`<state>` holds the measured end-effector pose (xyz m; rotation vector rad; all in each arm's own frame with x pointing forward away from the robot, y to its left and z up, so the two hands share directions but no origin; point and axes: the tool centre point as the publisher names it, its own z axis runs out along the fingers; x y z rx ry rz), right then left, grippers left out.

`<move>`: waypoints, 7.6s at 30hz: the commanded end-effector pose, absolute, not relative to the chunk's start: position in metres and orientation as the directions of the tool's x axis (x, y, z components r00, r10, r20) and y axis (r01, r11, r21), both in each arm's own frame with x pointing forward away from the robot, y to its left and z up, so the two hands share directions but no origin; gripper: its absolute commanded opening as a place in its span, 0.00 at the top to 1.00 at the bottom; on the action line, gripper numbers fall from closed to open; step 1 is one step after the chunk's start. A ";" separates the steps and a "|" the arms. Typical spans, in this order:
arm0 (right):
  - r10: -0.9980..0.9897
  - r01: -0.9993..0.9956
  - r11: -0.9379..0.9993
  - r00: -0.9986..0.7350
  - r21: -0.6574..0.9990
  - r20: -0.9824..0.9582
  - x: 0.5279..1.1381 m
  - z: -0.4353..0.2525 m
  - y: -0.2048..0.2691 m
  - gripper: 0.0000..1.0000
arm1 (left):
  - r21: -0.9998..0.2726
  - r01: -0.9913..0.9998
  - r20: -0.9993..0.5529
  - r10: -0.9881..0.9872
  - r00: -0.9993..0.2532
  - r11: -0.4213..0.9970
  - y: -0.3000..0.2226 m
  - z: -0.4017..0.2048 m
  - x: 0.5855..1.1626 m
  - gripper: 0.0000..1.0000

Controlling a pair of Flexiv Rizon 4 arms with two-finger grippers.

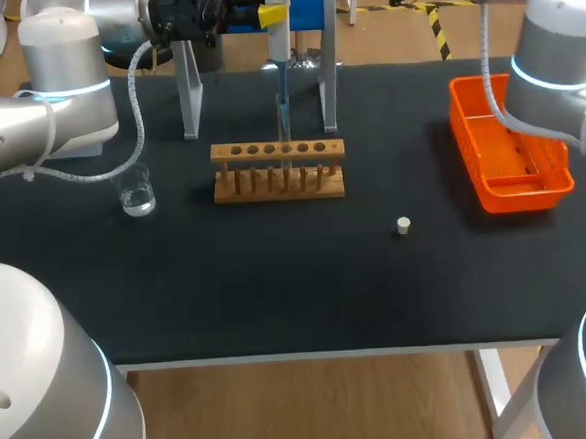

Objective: Invert the test tube, pick up the pipette, mount the tip to pipette, aspirate from beaker and dispense into the tube, eject the tip, return the pipette, and cap with the stopper.

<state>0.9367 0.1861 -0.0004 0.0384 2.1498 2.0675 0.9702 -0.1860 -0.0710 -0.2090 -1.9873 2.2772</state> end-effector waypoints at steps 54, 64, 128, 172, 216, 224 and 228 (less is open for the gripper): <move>0.189 -0.003 0.150 -0.982 0.989 -0.032 0.984 -0.007 0.250 1.00 | -0.990 0.007 -0.032 0.178 -0.984 -0.138 -0.186 -0.071 0.972 1.00; 0.186 0.003 0.148 -0.982 0.989 -0.024 0.983 -0.009 0.251 1.00 | -0.990 0.007 -0.032 0.178 -0.984 -0.138 -0.186 -0.071 0.972 1.00; 0.161 -0.080 0.105 -0.982 0.991 -0.097 0.943 0.022 0.208 0.00 | -0.990 0.007 -0.032 0.178 -0.984 -0.138 -0.186 -0.071 0.972 1.00; 0.069 -0.113 0.189 -0.989 0.975 -0.128 0.958 -0.241 0.171 0.00 | -0.990 0.007 -0.032 0.178 -0.984 -0.138 -0.186 -0.071 0.972 1.00; 0.085 -0.036 0.403 -0.993 0.914 -0.076 0.991 -0.301 0.263 0.00 | -0.990 0.007 -0.032 0.178 -0.984 -0.138 -0.186 -0.071 0.972 1.00; 0.099 -0.027 0.431 -0.992 0.902 -0.077 0.990 -0.307 0.265 0.00 | -0.990 0.007 -0.032 0.178 -0.984 -0.138 -0.186 -0.071 0.972 1.00; 0.094 -0.036 0.445 -0.992 0.895 -0.086 0.989 -0.309 0.267 0.00 | -0.990 0.007 -0.032 0.178 -0.984 -0.138 -0.186 -0.071 0.972 1.00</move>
